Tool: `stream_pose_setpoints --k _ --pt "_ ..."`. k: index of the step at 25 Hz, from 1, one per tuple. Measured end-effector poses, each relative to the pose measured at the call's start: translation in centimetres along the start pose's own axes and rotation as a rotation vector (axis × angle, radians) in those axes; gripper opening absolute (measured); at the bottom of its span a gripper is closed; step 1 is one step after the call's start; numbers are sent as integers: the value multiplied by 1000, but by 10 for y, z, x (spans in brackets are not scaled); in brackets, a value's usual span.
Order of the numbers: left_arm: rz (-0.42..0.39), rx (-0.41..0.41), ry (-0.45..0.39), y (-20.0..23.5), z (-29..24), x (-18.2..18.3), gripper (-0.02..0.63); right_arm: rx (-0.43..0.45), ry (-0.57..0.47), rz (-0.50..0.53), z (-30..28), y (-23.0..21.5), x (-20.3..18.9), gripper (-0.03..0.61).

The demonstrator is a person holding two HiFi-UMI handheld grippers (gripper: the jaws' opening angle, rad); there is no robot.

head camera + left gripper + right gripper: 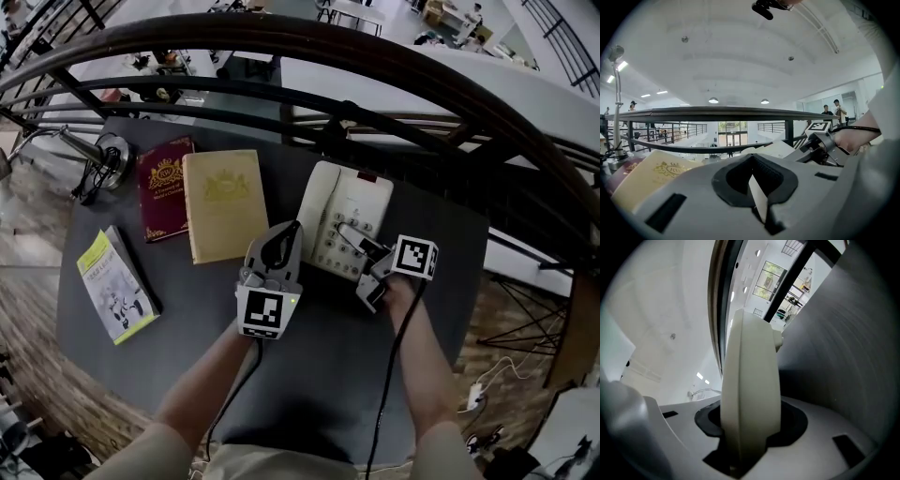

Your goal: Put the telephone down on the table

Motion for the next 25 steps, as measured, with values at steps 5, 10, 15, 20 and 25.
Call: stream_pose_setpoints --k 5,10,15,20,25 --pt "25 -4 22 -7 -2 -4 3 -101 3 9 0 0 -2 217" --pt "30 2 32 -1 1 -6 3 -222 -25 118 -5 3 0 263" --pt "27 2 25 -4 -2 -8 3 -376 -58 245 2 2 2 316" --pt "12 9 37 -3 -4 -9 3 -491 -79 362 3 5 4 361" --pt "-39 23 58 -11 -4 -12 3 -664 -72 525 15 5 5 387"
Point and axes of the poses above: the fingertips, and each gripper's own axes: z backward along the fingers, y to its left, x out of its top, the point moved 3 cm from there along z, backward along the fingers
